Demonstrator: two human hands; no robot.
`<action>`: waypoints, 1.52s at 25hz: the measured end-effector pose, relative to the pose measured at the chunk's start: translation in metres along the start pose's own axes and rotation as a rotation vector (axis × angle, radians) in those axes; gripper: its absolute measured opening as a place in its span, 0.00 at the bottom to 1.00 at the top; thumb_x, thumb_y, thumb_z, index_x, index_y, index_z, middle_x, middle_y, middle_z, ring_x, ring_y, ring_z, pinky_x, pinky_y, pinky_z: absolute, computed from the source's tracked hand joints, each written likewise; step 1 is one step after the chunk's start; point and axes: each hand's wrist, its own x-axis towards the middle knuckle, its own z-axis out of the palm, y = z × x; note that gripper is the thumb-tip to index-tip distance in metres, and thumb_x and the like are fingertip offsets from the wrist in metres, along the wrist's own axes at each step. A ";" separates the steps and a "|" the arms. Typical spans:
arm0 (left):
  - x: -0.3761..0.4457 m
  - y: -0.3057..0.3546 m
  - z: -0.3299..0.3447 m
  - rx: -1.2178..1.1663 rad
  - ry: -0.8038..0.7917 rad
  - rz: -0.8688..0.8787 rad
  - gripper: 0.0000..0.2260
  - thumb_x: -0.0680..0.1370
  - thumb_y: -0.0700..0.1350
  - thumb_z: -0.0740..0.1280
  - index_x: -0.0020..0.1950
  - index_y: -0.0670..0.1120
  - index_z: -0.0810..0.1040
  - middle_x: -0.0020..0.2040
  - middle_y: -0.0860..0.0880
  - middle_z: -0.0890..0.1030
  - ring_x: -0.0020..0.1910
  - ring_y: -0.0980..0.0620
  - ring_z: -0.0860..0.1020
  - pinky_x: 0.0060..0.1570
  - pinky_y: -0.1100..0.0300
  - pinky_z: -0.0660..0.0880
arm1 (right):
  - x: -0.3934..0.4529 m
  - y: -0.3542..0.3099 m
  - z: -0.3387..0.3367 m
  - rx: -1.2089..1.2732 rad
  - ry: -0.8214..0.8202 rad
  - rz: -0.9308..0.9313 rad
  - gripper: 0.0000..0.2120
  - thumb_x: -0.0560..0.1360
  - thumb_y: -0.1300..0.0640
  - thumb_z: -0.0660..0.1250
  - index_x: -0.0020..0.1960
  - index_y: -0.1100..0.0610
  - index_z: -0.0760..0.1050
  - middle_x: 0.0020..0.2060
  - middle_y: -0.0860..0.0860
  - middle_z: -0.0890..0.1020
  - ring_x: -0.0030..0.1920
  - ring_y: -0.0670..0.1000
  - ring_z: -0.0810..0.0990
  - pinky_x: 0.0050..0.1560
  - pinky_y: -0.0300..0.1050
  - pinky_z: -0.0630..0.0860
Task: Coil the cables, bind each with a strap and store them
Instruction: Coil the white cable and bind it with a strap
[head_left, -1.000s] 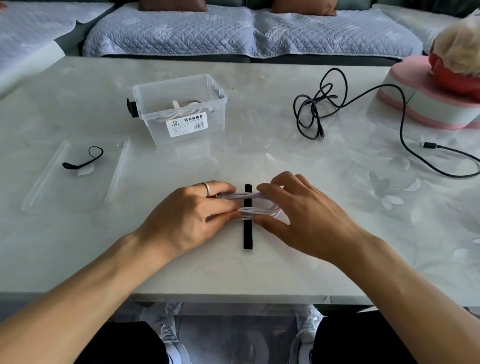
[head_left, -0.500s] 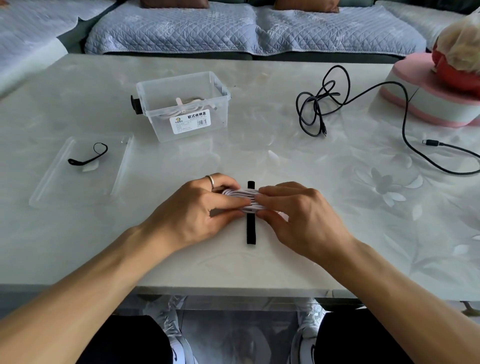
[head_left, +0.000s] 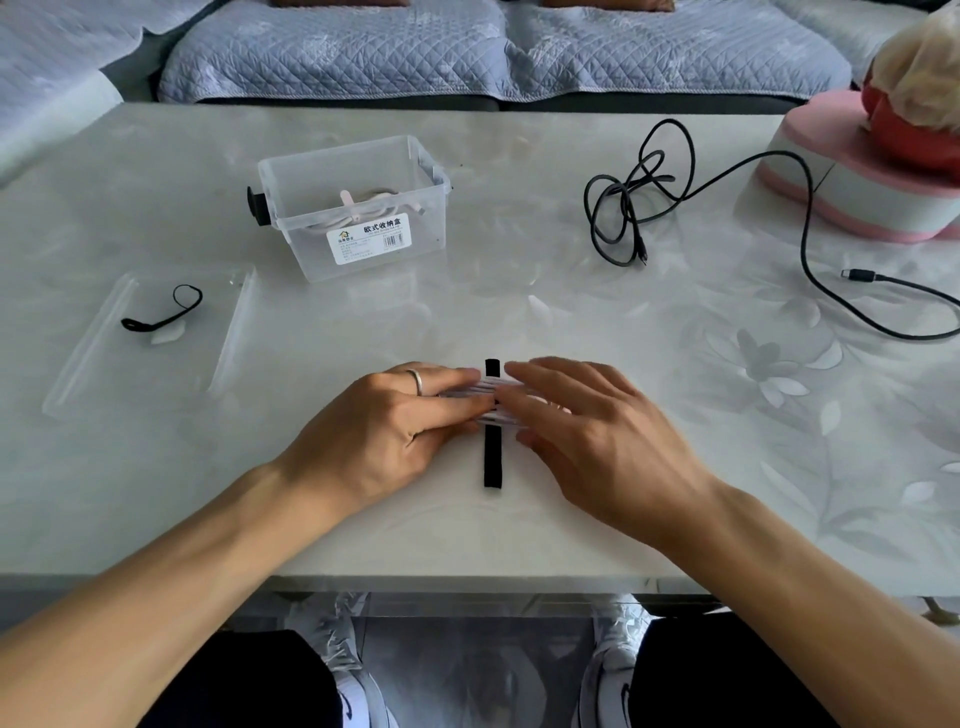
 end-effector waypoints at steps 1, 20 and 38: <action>0.000 0.001 0.000 -0.004 0.004 0.002 0.13 0.78 0.46 0.65 0.57 0.44 0.84 0.59 0.42 0.83 0.56 0.45 0.82 0.57 0.54 0.77 | -0.002 -0.001 -0.004 0.015 0.003 -0.024 0.13 0.75 0.57 0.70 0.59 0.57 0.81 0.57 0.54 0.82 0.56 0.58 0.80 0.52 0.52 0.77; -0.001 0.004 0.001 -0.041 -0.020 -0.039 0.13 0.78 0.50 0.64 0.58 0.48 0.84 0.60 0.44 0.82 0.56 0.45 0.82 0.51 0.49 0.81 | 0.043 0.000 -0.008 0.135 -0.078 0.162 0.13 0.77 0.53 0.59 0.43 0.58 0.79 0.35 0.50 0.77 0.38 0.56 0.75 0.38 0.47 0.71; -0.002 0.009 0.001 -0.090 0.039 -0.122 0.13 0.77 0.50 0.66 0.54 0.46 0.86 0.58 0.44 0.83 0.55 0.48 0.82 0.54 0.53 0.79 | 0.017 -0.001 -0.021 0.106 -0.211 -0.137 0.16 0.70 0.41 0.73 0.52 0.50 0.83 0.42 0.49 0.79 0.42 0.54 0.76 0.43 0.48 0.72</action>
